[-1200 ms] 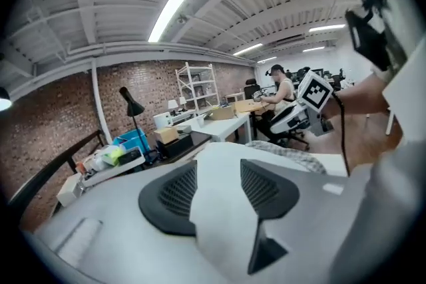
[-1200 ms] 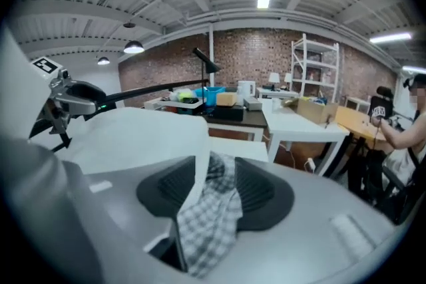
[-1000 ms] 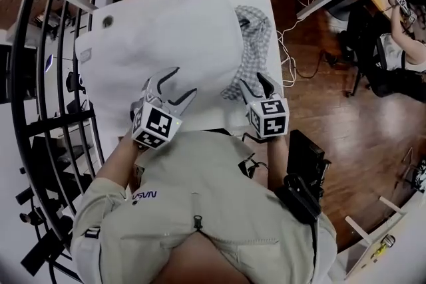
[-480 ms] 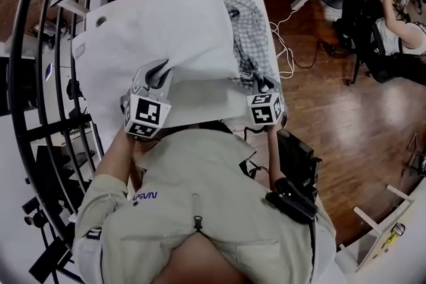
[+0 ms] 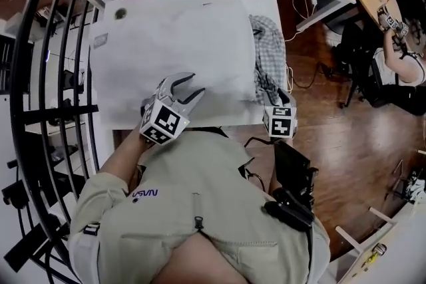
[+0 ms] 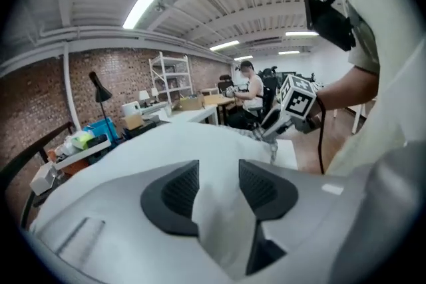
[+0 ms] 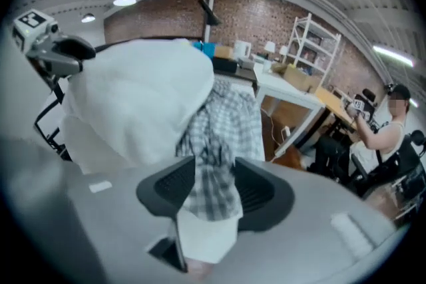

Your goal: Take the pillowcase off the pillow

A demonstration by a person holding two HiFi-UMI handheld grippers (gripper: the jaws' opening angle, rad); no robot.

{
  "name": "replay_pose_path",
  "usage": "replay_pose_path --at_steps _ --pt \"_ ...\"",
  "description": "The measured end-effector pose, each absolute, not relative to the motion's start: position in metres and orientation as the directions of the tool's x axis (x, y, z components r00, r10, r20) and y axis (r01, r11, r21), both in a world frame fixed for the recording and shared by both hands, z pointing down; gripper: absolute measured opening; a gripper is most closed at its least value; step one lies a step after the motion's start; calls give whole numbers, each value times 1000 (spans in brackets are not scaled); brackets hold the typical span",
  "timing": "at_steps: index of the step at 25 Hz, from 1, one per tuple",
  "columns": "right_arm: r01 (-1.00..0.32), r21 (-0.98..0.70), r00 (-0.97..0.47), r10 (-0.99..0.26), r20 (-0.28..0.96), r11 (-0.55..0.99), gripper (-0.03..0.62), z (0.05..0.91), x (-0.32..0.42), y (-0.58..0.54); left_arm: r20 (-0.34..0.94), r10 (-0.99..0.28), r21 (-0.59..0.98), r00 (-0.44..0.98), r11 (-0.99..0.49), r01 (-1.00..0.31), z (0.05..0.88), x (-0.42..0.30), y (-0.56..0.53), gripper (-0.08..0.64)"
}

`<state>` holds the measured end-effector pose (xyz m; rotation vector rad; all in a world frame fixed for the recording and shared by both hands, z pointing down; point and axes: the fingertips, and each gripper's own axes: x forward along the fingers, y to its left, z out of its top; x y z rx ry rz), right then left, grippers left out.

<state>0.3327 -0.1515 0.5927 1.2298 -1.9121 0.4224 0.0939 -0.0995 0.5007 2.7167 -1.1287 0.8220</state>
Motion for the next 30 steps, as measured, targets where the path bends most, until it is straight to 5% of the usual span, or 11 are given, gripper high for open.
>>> replay_pose_path --at_steps 3,7,11,14,16,18,19,26,30 --pt "-852 83 -343 -670 658 517 198 536 285 -171 394 -760 -145 518 -608 -781 448 46 -102 200" --pt "-775 31 -498 -640 585 632 234 506 205 -195 422 -872 -77 247 -306 -949 459 -80 -98 272" --pt "-704 97 -485 -577 657 703 270 530 158 -204 545 -835 -5 79 -98 -995 513 -176 -78 363" --pt "-707 133 -434 -575 693 694 259 561 143 -212 628 -767 77 128 -103 -992 566 -191 -78 394" --pt "-728 171 -404 -617 676 664 165 564 138 -215 635 -746 120 201 -162 -979 582 -181 -87 328" --pt "-757 215 -383 -685 619 617 32 545 132 -218 582 -779 111 234 -210 -971 566 -172 -101 136" --pt "-776 229 -378 -724 577 588 23 529 132 -222 537 -809 101 241 -221 -970 547 -168 -109 42" --pt "-892 274 -284 -917 280 360 18 424 186 -245 262 -901 69 347 -341 -938 429 -126 -144 15" --pt "-887 257 -260 -876 407 383 24 473 208 -246 344 -875 54 340 -344 -938 473 -115 -154 22"
